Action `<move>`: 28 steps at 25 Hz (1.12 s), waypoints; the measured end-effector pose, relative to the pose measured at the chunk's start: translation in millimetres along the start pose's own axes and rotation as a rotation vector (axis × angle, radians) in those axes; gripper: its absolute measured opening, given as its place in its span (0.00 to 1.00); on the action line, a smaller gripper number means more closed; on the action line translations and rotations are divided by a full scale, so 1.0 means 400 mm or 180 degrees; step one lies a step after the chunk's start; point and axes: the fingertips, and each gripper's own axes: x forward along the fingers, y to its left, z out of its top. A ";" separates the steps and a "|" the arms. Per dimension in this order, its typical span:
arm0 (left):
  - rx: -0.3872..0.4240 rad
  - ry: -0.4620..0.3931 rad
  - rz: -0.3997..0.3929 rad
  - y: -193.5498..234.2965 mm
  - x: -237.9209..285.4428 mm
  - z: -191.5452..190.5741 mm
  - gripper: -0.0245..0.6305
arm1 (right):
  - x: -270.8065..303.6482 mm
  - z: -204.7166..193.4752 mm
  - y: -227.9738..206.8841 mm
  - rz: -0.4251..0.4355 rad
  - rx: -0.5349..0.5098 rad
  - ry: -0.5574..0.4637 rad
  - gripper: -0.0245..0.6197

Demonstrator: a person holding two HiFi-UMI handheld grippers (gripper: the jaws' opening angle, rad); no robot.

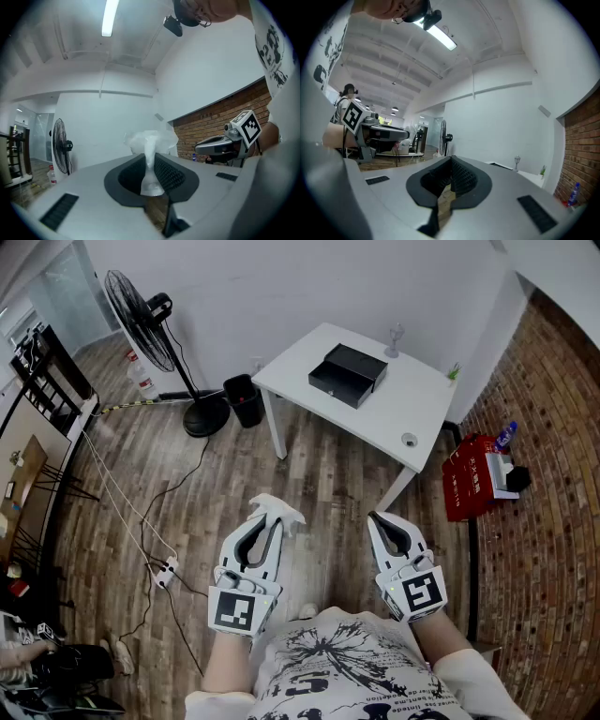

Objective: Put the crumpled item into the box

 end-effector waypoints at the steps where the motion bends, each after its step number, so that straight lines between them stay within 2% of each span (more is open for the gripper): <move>1: 0.0010 0.0023 0.0000 0.006 -0.004 -0.003 0.15 | 0.003 0.000 0.005 -0.0011 0.0014 0.0002 0.06; 4: 0.0048 0.0096 0.0005 0.026 -0.010 -0.010 0.15 | 0.016 0.001 0.015 -0.0018 0.0018 0.0005 0.06; 11: -0.0049 0.0006 -0.0025 0.067 0.001 -0.020 0.15 | 0.057 -0.009 0.029 -0.0066 -0.0003 0.0054 0.06; 19: -0.0066 0.0028 -0.0114 0.141 0.014 -0.052 0.15 | 0.115 -0.055 0.010 -0.0424 0.0280 0.0190 0.06; 24: -0.0100 0.0098 -0.0105 0.215 0.067 -0.078 0.15 | 0.200 -0.090 -0.002 -0.0429 0.0294 0.0312 0.06; 28: -0.0053 0.0144 -0.0070 0.251 0.154 -0.109 0.15 | 0.280 -0.111 -0.058 -0.0377 0.0201 0.0282 0.06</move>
